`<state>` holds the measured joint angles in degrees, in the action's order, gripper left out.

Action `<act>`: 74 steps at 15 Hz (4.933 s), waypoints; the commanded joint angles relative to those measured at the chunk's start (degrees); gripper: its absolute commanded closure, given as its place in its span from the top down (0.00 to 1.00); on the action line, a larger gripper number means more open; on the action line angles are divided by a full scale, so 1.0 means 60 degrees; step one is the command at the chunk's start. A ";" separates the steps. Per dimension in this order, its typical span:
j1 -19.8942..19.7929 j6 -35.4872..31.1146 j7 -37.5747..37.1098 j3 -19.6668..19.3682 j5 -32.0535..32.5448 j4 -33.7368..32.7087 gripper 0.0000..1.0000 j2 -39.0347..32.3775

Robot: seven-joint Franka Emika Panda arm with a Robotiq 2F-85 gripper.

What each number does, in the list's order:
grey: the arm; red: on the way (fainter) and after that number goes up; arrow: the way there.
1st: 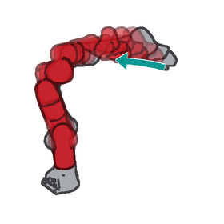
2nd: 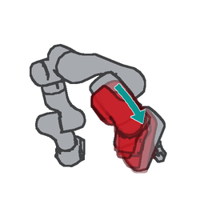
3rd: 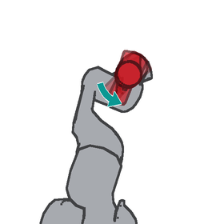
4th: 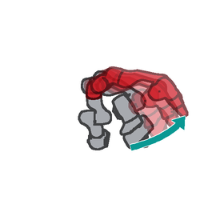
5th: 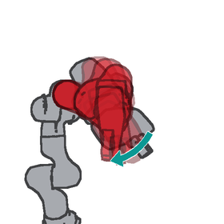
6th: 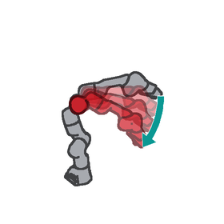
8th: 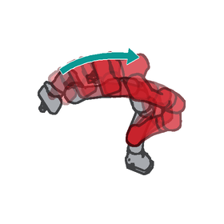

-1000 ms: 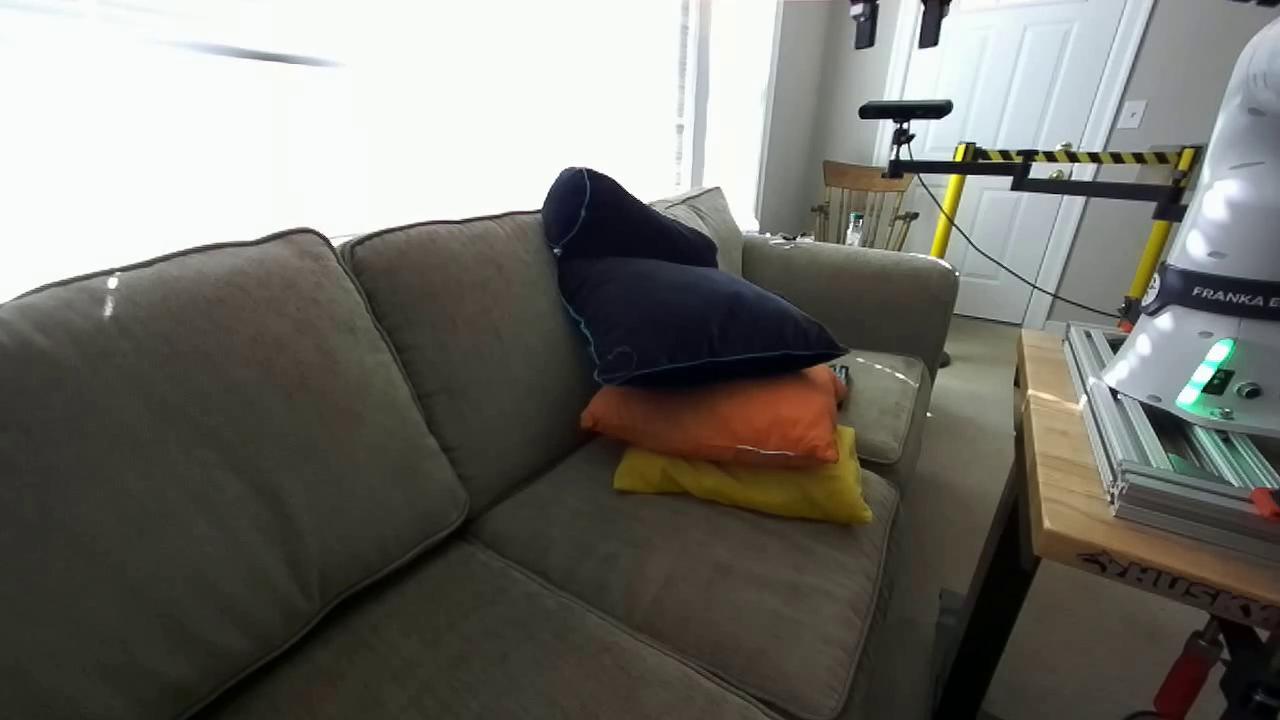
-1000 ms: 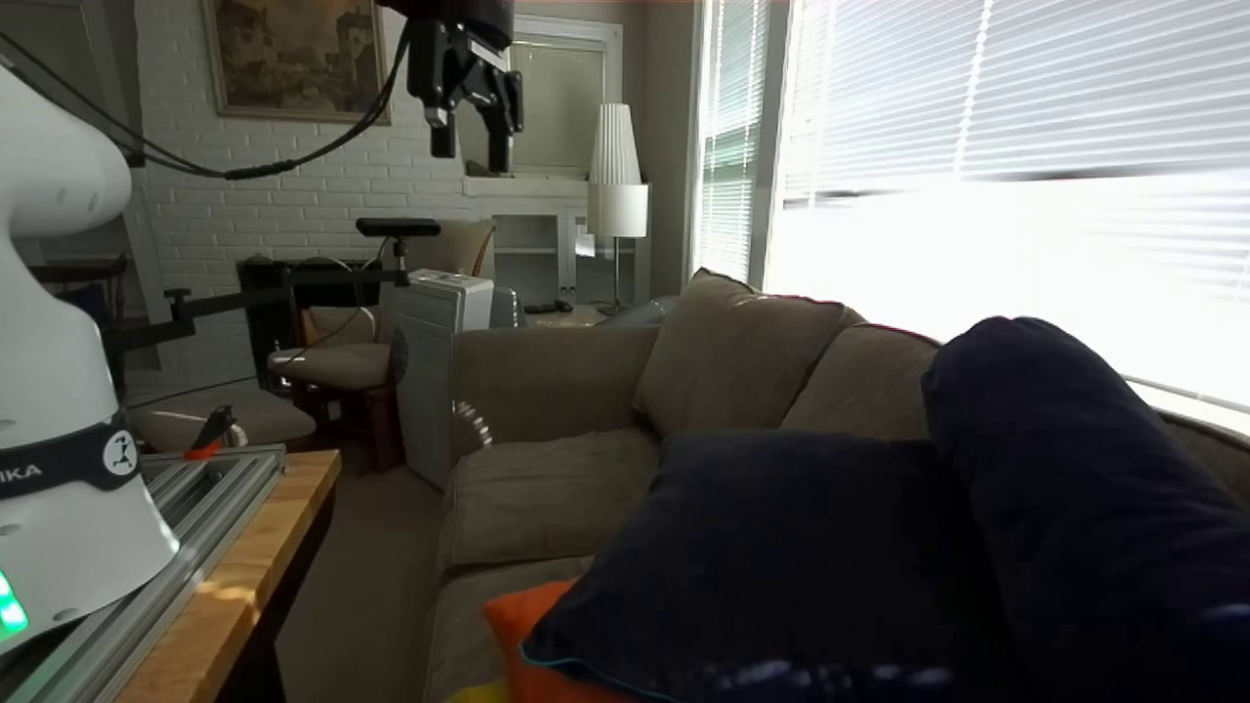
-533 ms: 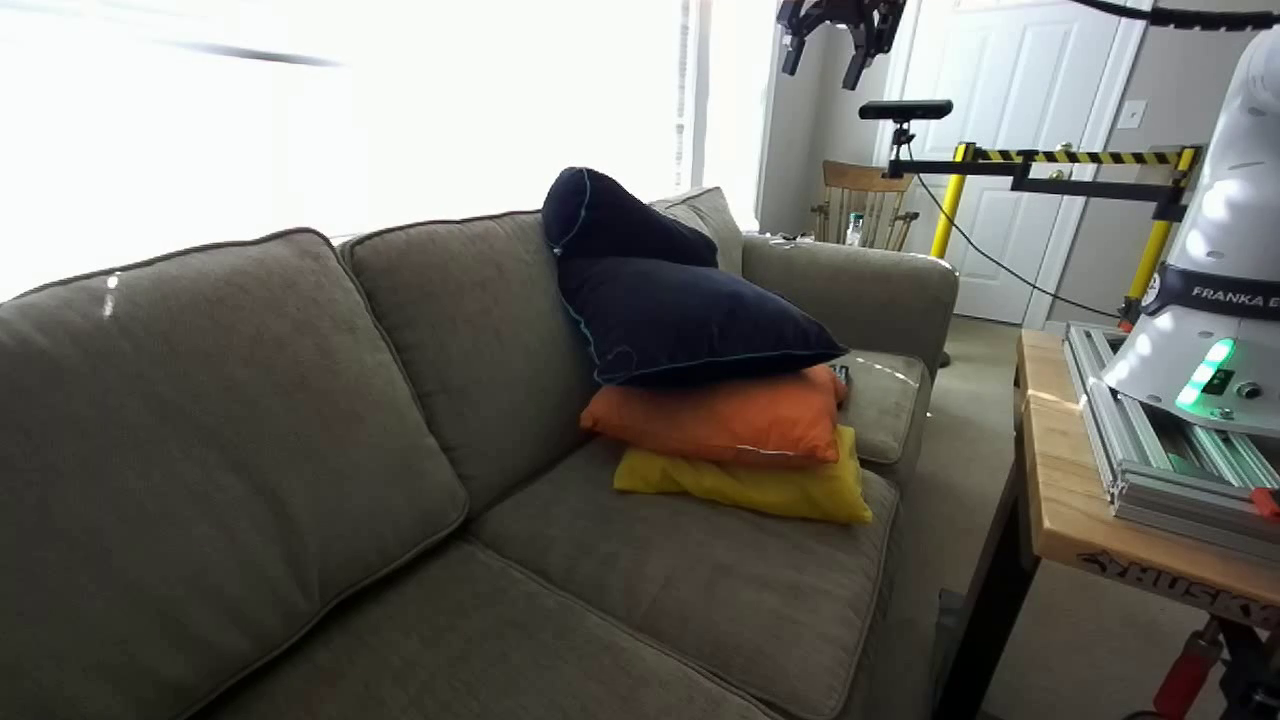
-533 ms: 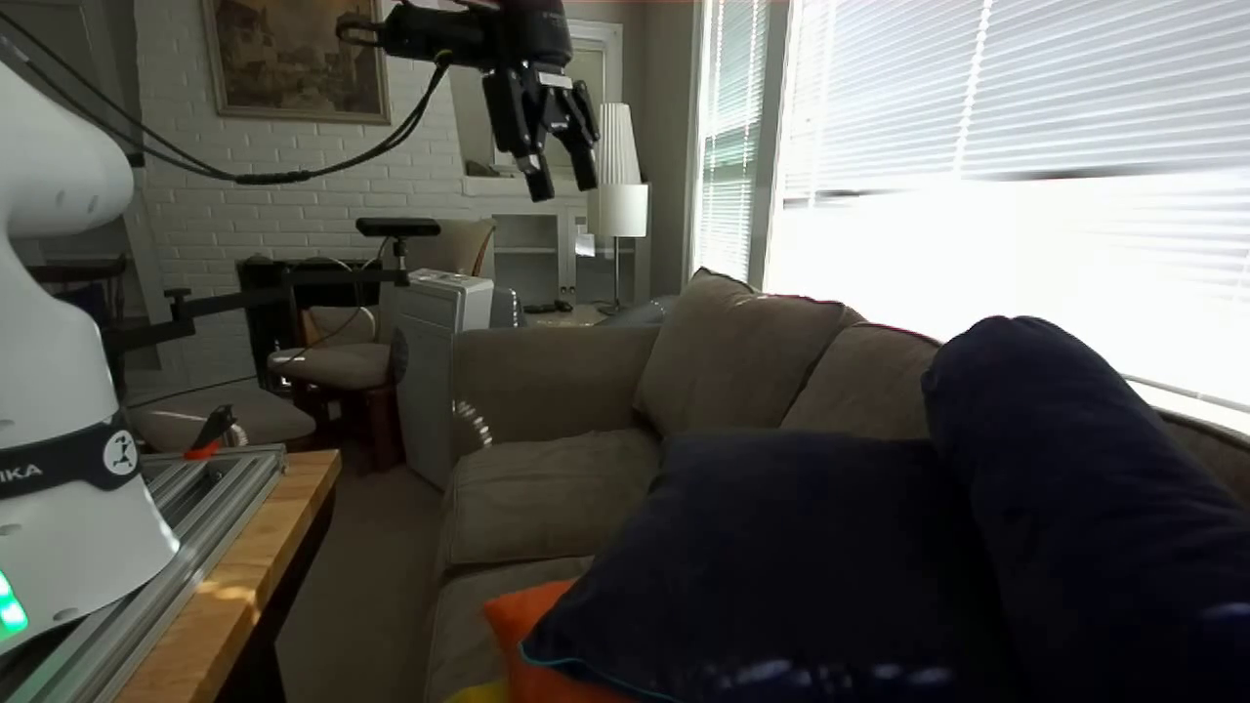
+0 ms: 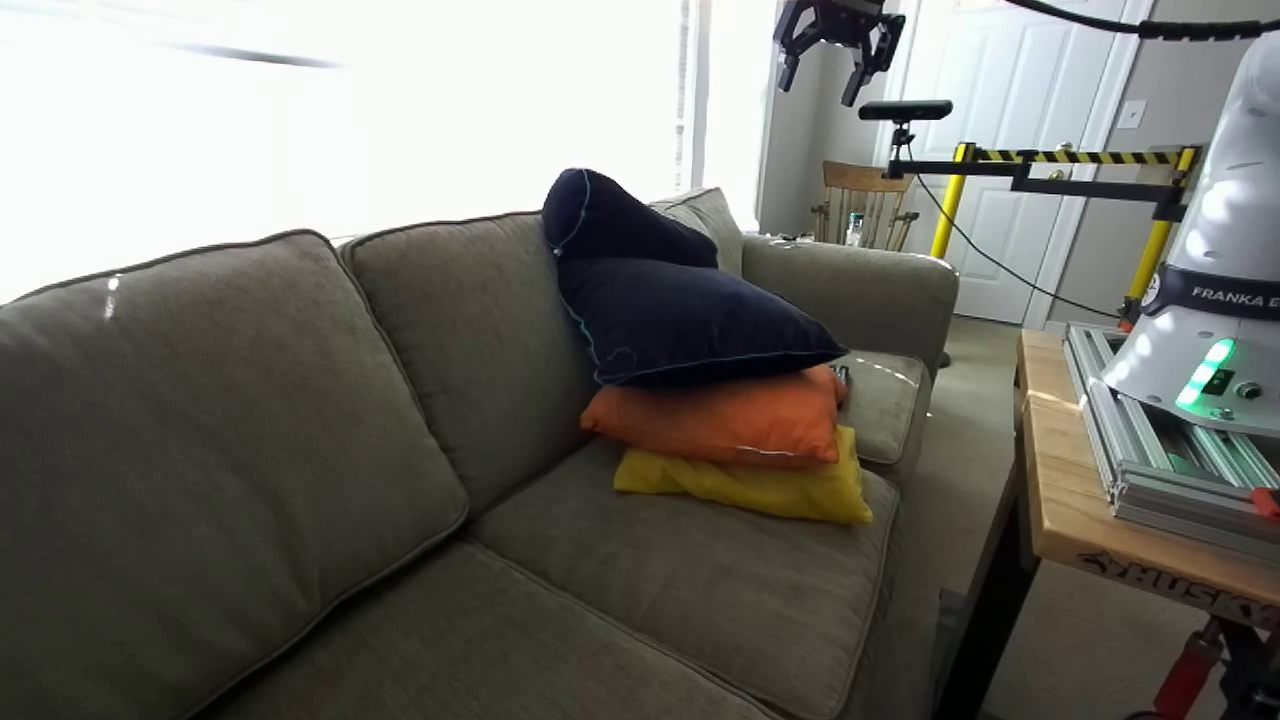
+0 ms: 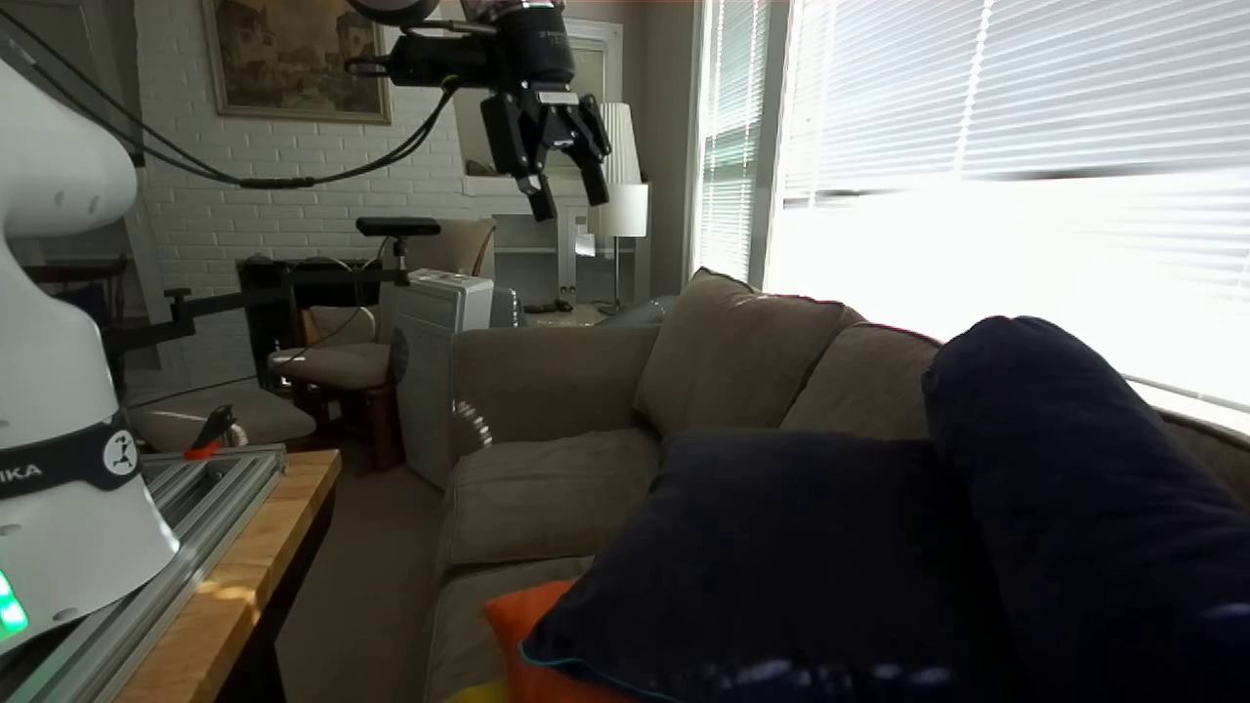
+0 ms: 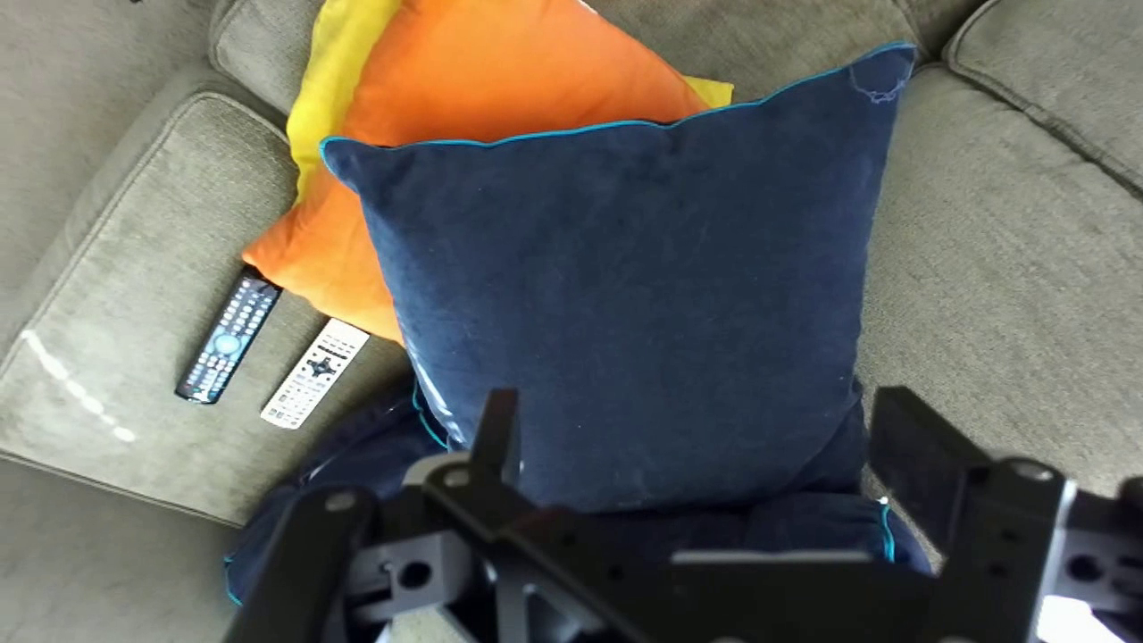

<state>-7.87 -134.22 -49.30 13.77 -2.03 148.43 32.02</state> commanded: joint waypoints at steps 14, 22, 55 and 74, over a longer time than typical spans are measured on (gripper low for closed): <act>0.2383 -0.1793 0.6749 -0.4103 -0.2536 0.0221 1.00 -0.0033; 0.0288 -0.2017 0.6857 -0.4263 -0.1945 -0.0081 1.00 -0.1619; -0.2013 -0.5330 0.9702 -0.4471 -0.3924 -0.1522 1.00 -0.7279; -0.4861 -0.6895 1.2386 -0.2060 -0.7538 -0.4746 1.00 -1.1532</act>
<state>-33.86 -178.92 23.38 0.00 -47.72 123.74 -34.38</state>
